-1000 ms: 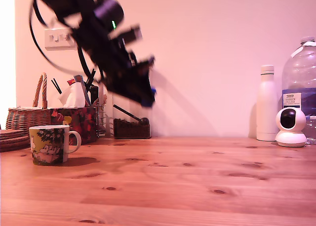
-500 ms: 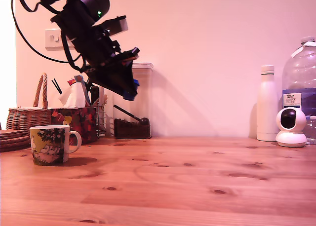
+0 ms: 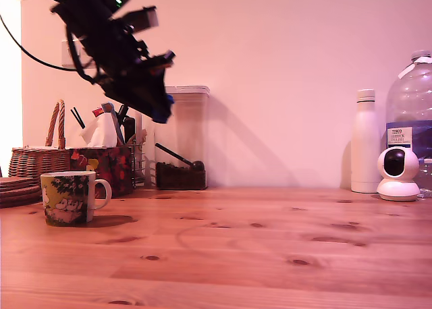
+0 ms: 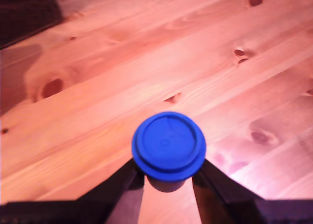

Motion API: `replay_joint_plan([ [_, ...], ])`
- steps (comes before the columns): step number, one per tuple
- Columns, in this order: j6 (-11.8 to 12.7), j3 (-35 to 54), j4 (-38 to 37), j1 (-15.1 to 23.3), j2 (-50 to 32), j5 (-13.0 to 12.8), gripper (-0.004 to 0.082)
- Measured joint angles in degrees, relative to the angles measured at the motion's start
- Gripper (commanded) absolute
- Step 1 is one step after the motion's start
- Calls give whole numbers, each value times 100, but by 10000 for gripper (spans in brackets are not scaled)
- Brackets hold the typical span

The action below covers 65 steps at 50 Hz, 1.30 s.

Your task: Pick up the coffee capsules from the table one by one and drop them inside the nearest coffee cup

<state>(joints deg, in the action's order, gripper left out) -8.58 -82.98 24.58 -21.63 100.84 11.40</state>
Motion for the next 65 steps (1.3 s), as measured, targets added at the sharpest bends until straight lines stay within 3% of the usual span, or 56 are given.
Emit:
replay_joint_plan([
  [18, 4, 1073, -501, 533, -708, -61, 200],
  [37, 201, 1884, -883, 1178, -1224, -144, 200],
  [65, 238, 2240, -918, 1679, -1266, -280, 201],
])
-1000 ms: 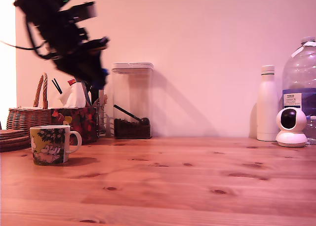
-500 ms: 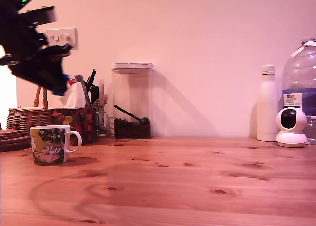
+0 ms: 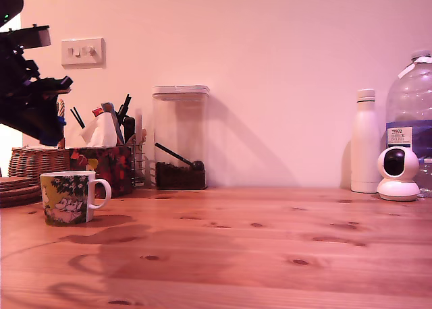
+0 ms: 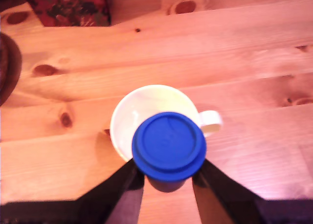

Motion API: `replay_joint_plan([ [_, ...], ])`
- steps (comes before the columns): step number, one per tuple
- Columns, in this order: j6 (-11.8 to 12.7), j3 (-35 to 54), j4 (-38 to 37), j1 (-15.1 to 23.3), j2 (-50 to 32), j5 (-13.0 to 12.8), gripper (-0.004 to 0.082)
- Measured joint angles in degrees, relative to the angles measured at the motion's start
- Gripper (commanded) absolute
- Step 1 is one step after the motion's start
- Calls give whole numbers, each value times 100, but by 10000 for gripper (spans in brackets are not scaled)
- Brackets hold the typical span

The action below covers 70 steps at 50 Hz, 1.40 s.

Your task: Pick up the coffee capsules from the table one by one and drop them inside the nearest coffee cup

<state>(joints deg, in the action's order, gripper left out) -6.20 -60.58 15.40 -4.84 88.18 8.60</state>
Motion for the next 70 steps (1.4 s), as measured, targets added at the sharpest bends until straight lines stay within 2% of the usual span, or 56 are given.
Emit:
replay_joint_plan([
  [11, 133, 0, -11, 7, 0, 0, 201],
  [23, 155, -103, 227, 7, 50, -15, 201],
  [36, 199, -743, 656, 7, 514, -17, 201],
  [61, 201, -2347, 2092, -4, 1602, -61, 201],
  [70, 201, -2680, 2428, -11, 1928, -63, 201],
])
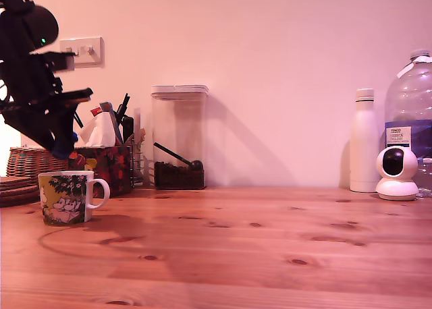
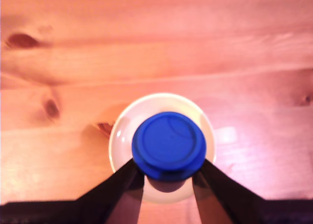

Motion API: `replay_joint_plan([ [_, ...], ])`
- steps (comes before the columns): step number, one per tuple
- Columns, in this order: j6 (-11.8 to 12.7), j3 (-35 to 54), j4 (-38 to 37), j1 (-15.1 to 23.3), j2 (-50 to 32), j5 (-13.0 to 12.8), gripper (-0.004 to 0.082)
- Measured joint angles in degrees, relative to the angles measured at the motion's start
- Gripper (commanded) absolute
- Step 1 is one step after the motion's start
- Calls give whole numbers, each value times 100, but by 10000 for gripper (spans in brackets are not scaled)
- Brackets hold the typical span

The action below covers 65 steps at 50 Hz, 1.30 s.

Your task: Pick up the coffee capsules from the table one by one and drop them inside the nearest coffee cup

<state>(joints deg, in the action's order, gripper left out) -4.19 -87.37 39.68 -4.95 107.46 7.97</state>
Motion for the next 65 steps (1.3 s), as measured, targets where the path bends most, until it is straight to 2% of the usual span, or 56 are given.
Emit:
replay_joint_plan([
  [9, 0, -15, 216, -22, 101, 0, 201],
  [27, -48, -15, 190, -26, 114, 0, 219],
  [34, -50, -15, 186, -33, 114, -68, 344],
  [36, -50, -15, 166, -39, 114, -83, 417],
  [40, -52, -15, 57, -44, 114, -87, 619],
  [43, -52, -15, -46, -52, 114, -111, 701],
  [45, -52, -15, -116, -55, 114, -166, 725],
  [59, -55, -15, -291, -55, 114, -173, 710],
  [62, -74, -15, -297, -55, 111, -142, 648],
  [65, -96, -15, -313, -55, 109, -87, 521],
])
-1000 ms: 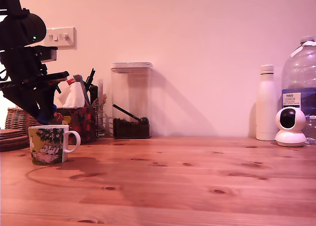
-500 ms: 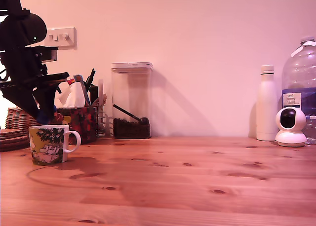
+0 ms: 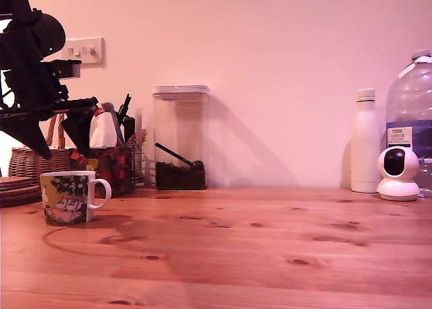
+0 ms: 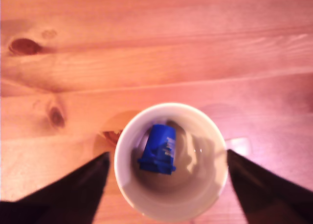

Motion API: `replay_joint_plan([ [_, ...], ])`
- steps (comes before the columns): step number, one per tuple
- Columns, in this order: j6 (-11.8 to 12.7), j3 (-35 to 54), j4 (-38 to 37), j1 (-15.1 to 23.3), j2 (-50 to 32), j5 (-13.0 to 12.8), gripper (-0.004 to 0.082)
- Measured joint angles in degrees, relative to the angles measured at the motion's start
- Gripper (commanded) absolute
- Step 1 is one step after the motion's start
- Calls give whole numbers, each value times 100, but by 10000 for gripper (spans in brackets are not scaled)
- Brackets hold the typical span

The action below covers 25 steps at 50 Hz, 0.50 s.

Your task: Pick up the coffee capsules from the table one by one and drop them inside the nearest coffee cup

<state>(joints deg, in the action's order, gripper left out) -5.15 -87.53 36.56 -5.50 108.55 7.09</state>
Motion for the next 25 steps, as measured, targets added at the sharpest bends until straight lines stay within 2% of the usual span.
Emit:
replay_joint_plan([
  [7, -90, 0, -22, -2, -116, 205, 65],
  [8, -90, 0, -28, -2, -155, 205, 20],
  [9, -107, 0, -35, -2, -195, 317, -9],
  [10, -107, 0, -46, -2, -254, 361, -30],
  [16, -140, 0, -125, -4, -675, 610, -19],
  [25, -146, 0, -326, -26, -1368, 704, -19],
])
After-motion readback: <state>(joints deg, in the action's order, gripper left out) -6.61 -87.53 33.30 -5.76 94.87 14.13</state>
